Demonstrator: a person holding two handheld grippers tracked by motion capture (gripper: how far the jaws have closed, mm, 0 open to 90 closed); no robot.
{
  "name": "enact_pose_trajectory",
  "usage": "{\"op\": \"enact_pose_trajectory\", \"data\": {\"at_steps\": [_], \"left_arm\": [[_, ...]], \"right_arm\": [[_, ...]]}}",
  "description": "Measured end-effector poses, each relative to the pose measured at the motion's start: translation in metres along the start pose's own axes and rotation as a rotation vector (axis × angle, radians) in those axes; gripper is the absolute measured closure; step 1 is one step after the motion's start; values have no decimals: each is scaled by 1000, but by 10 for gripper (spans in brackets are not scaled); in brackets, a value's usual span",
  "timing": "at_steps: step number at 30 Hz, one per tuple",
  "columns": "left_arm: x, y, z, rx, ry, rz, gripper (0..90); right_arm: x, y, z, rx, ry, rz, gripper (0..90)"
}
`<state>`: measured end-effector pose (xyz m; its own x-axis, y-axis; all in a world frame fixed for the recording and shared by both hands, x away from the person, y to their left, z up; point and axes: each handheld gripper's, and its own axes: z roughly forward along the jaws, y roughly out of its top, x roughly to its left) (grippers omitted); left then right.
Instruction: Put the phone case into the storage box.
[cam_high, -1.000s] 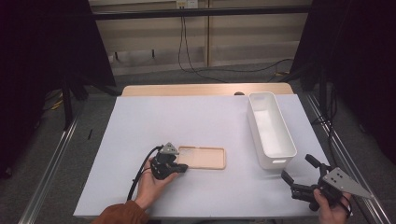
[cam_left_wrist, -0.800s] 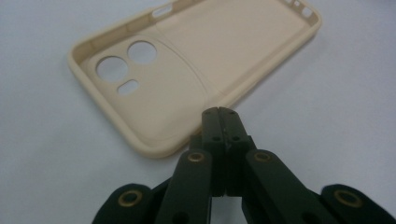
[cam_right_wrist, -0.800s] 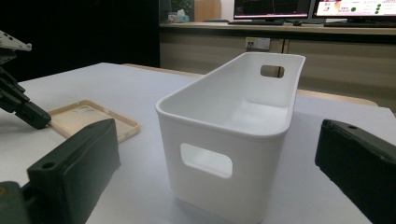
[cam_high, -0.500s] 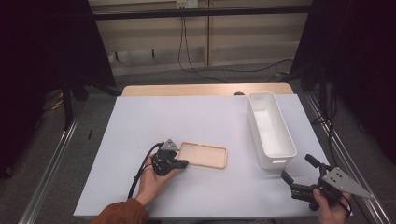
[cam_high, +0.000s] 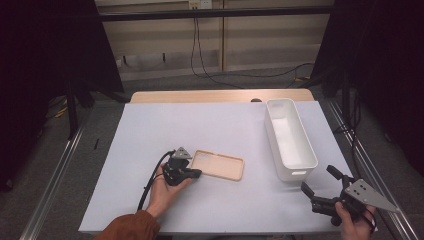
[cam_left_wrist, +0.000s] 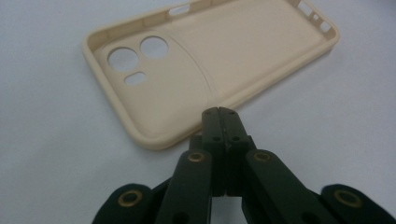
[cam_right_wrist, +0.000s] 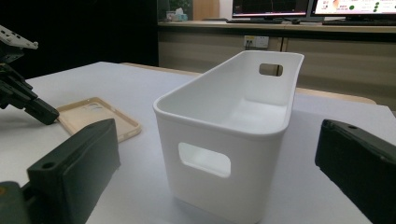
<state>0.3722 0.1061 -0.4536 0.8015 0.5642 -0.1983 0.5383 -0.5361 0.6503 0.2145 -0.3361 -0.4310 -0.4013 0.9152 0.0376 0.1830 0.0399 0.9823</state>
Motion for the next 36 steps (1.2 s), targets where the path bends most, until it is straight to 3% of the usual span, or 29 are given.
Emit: {"op": "enact_pose_trajectory", "data": {"at_steps": [11, 16, 36], "left_arm": [[10, 11, 8, -6, 39, -18, 900], [14, 12, 9, -9, 31, -46, 900], [20, 16, 13, -28, 64, -43, 900]], "right_arm": [[0, 0, 0, 1, 3, -1, 0], [0, 0, 1, 6, 6, 2, 0], [0, -1, 1, 5, 6, 1, 0]]}}
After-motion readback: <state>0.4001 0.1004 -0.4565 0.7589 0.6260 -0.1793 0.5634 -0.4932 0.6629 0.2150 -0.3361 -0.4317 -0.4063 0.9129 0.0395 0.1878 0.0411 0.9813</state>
